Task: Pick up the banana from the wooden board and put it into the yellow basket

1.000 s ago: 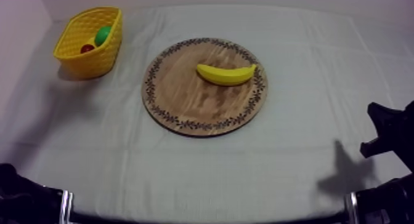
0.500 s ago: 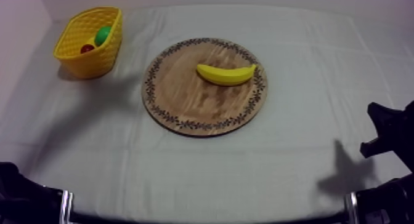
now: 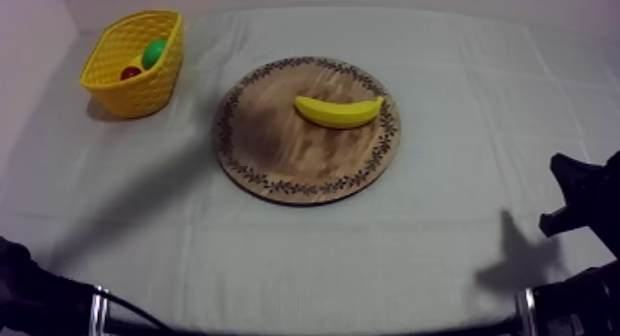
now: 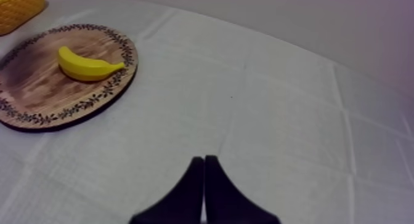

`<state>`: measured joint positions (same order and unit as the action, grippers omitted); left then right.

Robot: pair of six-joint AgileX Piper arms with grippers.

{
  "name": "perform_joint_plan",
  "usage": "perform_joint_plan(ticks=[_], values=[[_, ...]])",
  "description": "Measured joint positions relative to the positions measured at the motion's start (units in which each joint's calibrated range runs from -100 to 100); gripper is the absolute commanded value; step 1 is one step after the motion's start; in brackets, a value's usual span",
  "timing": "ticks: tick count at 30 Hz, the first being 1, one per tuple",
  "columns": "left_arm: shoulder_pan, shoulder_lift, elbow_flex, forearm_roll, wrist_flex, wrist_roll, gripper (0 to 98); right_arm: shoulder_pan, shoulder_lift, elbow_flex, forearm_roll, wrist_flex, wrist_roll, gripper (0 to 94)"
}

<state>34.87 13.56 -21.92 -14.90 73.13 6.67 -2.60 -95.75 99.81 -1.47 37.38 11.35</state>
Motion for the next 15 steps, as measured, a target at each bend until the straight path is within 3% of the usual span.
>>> perform_joint_plan(ticks=[9,15], values=[[0.08,6.35,3.39,2.28,-8.09,-9.16,0.0,0.0,0.0,0.0,0.0,0.0,0.0,0.3],[-0.18,9.12,4.55,2.46,-12.4,-15.51,0.0,0.0,0.0,0.0,0.0,0.0,0.0,0.3]])
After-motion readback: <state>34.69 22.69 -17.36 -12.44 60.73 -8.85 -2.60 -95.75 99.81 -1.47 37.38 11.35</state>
